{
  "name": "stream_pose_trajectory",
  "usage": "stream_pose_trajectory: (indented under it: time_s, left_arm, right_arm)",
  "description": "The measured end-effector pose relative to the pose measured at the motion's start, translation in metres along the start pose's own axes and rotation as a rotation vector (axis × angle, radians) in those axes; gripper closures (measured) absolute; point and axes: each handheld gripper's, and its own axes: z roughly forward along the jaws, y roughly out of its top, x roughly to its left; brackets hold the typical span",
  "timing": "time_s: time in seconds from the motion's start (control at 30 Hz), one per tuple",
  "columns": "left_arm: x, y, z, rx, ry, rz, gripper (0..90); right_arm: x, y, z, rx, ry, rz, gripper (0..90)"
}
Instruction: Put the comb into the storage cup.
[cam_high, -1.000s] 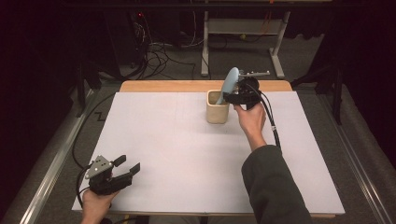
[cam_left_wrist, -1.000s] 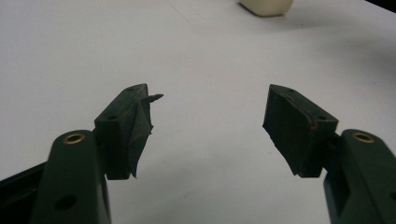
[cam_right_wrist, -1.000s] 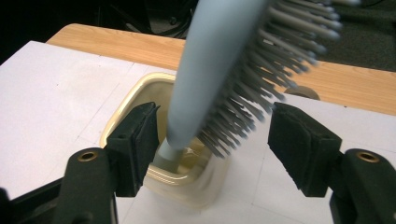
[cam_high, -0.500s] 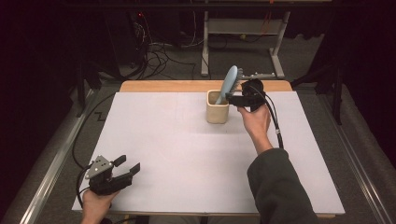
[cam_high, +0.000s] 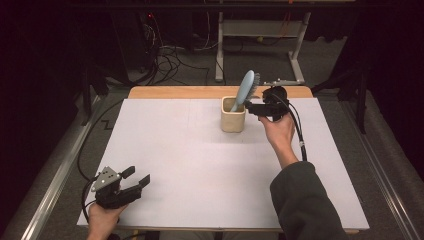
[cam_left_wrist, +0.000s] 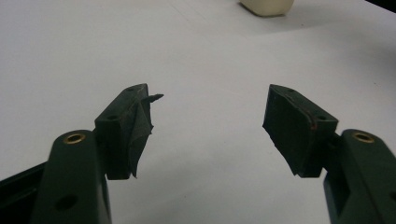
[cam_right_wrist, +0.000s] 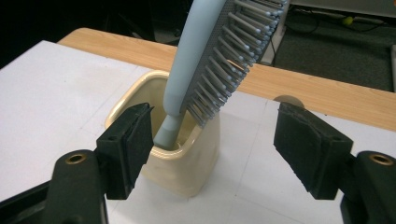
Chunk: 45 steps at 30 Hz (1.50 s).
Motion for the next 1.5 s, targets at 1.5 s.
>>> stream_pose_trajectory:
  time_s: [1.5]
  left_arm:
    - [0.001,0.0,0.0,0.0,0.004,-0.007,33.0]
  right_arm:
    - [-0.02,-0.021,-0.033,-0.047,0.01,0.002,28.7]
